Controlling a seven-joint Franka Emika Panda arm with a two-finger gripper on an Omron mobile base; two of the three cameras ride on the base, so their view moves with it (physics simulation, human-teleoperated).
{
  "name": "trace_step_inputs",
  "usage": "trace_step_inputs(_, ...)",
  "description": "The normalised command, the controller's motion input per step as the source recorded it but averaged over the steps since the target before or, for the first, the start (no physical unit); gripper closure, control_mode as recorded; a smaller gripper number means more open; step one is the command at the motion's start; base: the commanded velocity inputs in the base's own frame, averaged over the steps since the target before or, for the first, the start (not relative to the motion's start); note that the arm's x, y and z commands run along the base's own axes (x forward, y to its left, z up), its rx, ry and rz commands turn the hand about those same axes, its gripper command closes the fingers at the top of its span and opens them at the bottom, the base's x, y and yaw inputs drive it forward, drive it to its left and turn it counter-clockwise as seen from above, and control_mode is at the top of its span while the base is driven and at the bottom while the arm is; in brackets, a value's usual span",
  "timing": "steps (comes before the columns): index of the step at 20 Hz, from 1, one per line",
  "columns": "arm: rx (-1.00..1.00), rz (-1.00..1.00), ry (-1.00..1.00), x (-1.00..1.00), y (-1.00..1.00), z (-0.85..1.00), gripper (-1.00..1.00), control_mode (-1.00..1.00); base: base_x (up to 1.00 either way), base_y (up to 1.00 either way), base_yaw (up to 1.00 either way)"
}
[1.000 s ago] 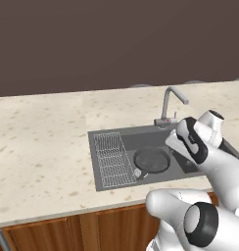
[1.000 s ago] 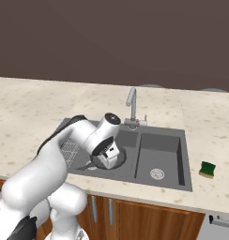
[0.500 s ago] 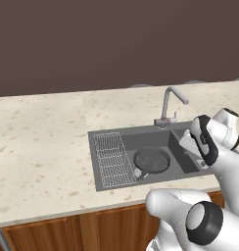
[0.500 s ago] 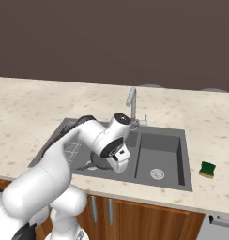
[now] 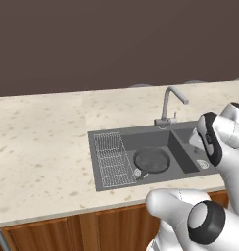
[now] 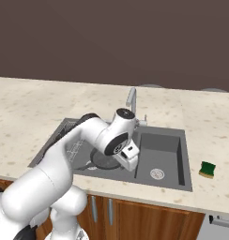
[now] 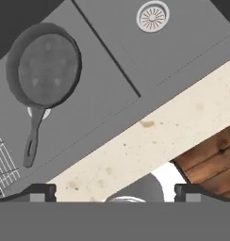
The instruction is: Pick the pan and sponge and place them into the sink. Then turn on the water.
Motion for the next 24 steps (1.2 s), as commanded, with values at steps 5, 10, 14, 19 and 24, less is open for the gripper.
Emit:
trace_step_inputs(5, -0.09, 0.07, 0.0, -0.05, -0.36, 0.38, -1.0, -1.0, 0.0, 0.0, 0.0)
trace_step_inputs(10, -0.02, 0.12, -0.01, 0.09, -0.28, 0.13, -1.0, -1.0, 0.0, 0.0, 0.0)
trace_step_inputs(14, 0.0, 0.16, -0.03, 0.15, -0.2, 0.07, -1.0, -1.0, 0.0, 0.0, 0.0)
trace_step_inputs(19, -0.03, 0.09, -0.01, 0.15, -0.36, 0.04, -1.0, -1.0, 0.0, 0.0, 0.0)
trace_step_inputs(24, -0.05, 0.07, 0.02, 0.14, -0.4, 0.0, -1.0, -1.0, 0.0, 0.0, 0.0)
